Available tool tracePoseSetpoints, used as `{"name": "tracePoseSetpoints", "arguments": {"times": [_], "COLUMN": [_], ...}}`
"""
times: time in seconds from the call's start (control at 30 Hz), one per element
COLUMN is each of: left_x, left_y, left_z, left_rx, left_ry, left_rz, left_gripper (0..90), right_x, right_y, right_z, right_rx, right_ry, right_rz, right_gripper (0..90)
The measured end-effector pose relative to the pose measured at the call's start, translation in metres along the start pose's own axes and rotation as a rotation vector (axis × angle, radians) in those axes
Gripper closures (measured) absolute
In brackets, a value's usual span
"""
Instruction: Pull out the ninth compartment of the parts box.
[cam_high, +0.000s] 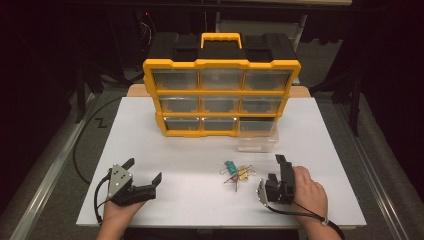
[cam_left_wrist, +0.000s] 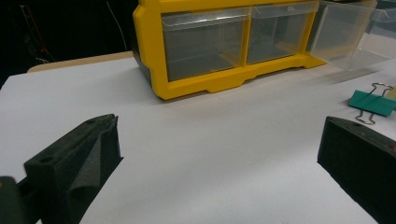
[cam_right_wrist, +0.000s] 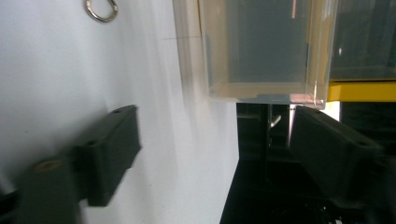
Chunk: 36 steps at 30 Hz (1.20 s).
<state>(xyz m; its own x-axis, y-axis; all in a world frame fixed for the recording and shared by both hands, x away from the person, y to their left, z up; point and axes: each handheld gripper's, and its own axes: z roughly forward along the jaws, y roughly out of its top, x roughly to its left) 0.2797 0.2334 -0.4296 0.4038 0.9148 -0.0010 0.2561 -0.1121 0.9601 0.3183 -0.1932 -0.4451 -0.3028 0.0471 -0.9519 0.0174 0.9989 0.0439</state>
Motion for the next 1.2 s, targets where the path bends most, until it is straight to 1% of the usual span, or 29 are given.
{"name": "tracePoseSetpoints", "arguments": {"times": [0.03, 0.07, 0.1, 0.2, 0.27, 0.33, 0.37, 0.43, 0.47, 0.53, 0.63, 0.7, 0.8, 0.9, 0.93, 0.97, 1.0, 1.07, 1.1, 1.13, 1.2], "left_x": [0.0000, 0.0000, -0.0002, -0.0005, -0.0006, -0.0006, -0.0006, -0.0006, -0.0006, -0.0007, -0.0006, -0.0005, -0.0010, -0.0012, -0.0012, -0.0011, -0.0009, -0.0006, -0.0005, -0.0005, -0.0009], "left_y": [0.0000, 0.0000, 0.0000, -0.0002, -0.0003, -0.0004, -0.0005, -0.0004, -0.0004, -0.0005, -0.0005, -0.0006, -0.0009, -0.0009, -0.0009, -0.0009, -0.0010, -0.0012, -0.0013, -0.0016, -0.0018], "left_z": [-0.0002, -0.0002, -0.0003, -0.0001, 0.0002, 0.0006, 0.0007, 0.0008, 0.0009, 0.0008, 0.0010, 0.0013, 0.0020, 0.0024, 0.0024, 0.0024, 0.0024, 0.0026, 0.0027, 0.0030, 0.0033], "left_rx": [0.000, 0.000, 0.000, 0.001, 0.001, 0.002, 0.002, 0.003, 0.002, 0.002, 0.003, 0.004, 0.007, 0.008, 0.008, 0.008, 0.007, 0.007, 0.007, 0.007, 0.011], "left_ry": [0.000, 0.000, 0.000, 0.001, 0.002, 0.003, 0.003, 0.003, 0.003, 0.003, 0.001, -0.004, -0.010, -0.013, -0.012, -0.012, -0.012, -0.009, -0.009, -0.010, -0.011], "left_rz": [-0.001, -0.001, 0.000, 0.002, 0.003, 0.002, 0.003, 0.003, 0.002, 0.003, 0.000, -0.002, 0.000, 0.002, 0.003, 0.002, 0.000, 0.000, 0.000, 0.001, 0.006], "left_gripper": [0.2, 0.2, 0.2, 0.2, 0.2, 0.2, 0.2, 0.2, 0.2, 0.2, 0.2, 0.2, 0.2, 0.2, 0.2, 0.2, 0.2, 0.2, 0.2, 0.2, 0.2], "right_x": [0.0000, -0.0006, -0.0001, 0.0003, -0.0007, -0.0015, -0.0016, -0.0016, -0.0010, -0.0012, -0.0022, -0.0019, -0.0019, -0.0025, -0.0032, -0.0032, -0.0028, -0.0037, -0.0035, -0.0035, -0.0046], "right_y": [0.0000, -0.0004, -0.0005, -0.0006, -0.0004, -0.0004, -0.0006, -0.0013, -0.0018, -0.0022, -0.0029, -0.0030, -0.0037, -0.0044, -0.0050, -0.0050, -0.0049, -0.0056, -0.0057, -0.0057, -0.0066], "right_z": [0.0000, 0.0004, 0.0003, 0.0000, 0.0001, 0.0006, 0.0003, 0.0004, 0.0002, 0.0002, 0.0005, 0.0001, 0.0006, 0.0011, 0.0016, 0.0016, 0.0008, 0.0011, 0.0012, 0.0012, 0.0010], "right_rx": [0.000, -0.009, -0.011, -0.017, -0.020, -0.018, -0.016, -0.021, -0.021, -0.023, -0.023, -0.010, -0.015, -0.017, -0.016, -0.016, -0.011, -0.014, -0.015, -0.015, -0.016], "right_ry": [0.000, 0.013, 0.002, 0.002, -0.002, -0.022, -0.030, -0.029, -0.031, -0.033, -0.021, -0.025, -0.023, -0.012, 0.005, 0.005, 0.004, 0.015, 0.015, 0.015, 0.023], "right_rz": [0.000, 0.008, 0.007, 0.007, 0.009, 0.015, 0.015, 0.019, 0.031, 0.033, 0.047, 0.060, 0.071, 0.099, 0.125, 0.125, 0.154, 0.188, 0.200, 0.200, 0.234], "right_gripper": [14.4, 10.5, 9.2, 6.7, 3.0, 0.4, 0.4, 0.4, 0.3, 0.4, 0.3, 0.4, 0.4, 0.4, 0.4, 0.4, 0.4, 0.4, 0.4, 0.4, 0.4]}}
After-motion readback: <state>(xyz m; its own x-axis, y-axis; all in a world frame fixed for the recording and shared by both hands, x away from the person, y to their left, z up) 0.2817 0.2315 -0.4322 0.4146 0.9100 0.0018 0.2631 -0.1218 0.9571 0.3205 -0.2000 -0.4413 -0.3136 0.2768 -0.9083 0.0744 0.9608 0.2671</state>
